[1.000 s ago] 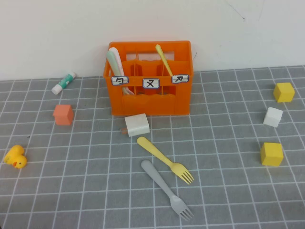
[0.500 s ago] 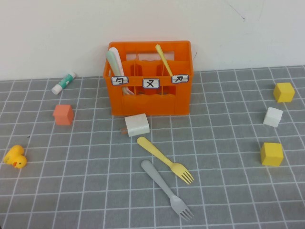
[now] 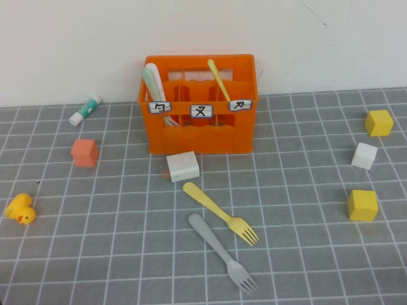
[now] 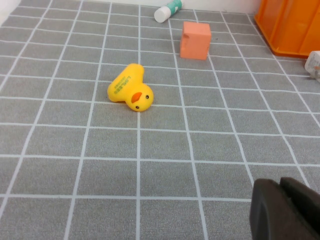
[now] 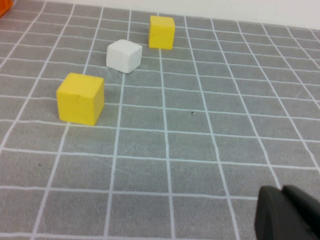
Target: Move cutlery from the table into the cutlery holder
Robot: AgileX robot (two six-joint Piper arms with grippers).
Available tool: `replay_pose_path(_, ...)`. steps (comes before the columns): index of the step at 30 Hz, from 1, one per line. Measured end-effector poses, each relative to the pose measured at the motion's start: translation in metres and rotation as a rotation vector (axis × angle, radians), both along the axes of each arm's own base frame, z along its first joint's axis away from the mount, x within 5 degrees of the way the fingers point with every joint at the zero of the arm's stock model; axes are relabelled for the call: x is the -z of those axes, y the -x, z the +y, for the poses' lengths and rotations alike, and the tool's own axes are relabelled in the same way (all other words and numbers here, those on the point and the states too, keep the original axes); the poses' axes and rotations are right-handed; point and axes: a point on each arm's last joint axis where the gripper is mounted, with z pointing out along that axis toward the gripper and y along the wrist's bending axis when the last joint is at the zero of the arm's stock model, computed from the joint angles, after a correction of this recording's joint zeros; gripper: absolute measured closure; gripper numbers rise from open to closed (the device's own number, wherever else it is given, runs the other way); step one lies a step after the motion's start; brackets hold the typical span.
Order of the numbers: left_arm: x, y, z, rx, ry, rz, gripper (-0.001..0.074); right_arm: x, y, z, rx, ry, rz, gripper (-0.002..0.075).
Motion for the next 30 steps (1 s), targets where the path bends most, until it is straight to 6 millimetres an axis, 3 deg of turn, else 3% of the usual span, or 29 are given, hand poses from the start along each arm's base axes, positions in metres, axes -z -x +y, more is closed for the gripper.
replay_pose_path(6,0.0,0.0,0.0,0.0,0.0,0.0,0.0736,-0.003,-0.001,0.0,-0.001,0.002,-0.035,0.0728)
replay_pose_path(14,0.0,0.0,0.0,0.0,0.0,0.0,0.0736,-0.019,-0.004,0.0,-0.007,0.013,-0.214,0.0728)
replay_pose_path(22,0.0,0.0,0.0,0.0,0.0,0.0,0.0736,-0.053,-0.002,0.002,-0.018,0.033,-0.594,0.0728)
replay_pose_path(27,0.0,0.0,0.0,0.0,0.0,0.0,0.0736,-0.077,0.008,0.001,-0.033,-0.203,-0.888,0.0728)
replay_pose_path(30,0.0,0.0,0.0,-0.001,0.002,0.0,0.0736,-0.081,0.011,0.0,-0.039,-0.262,-0.947,0.0728)
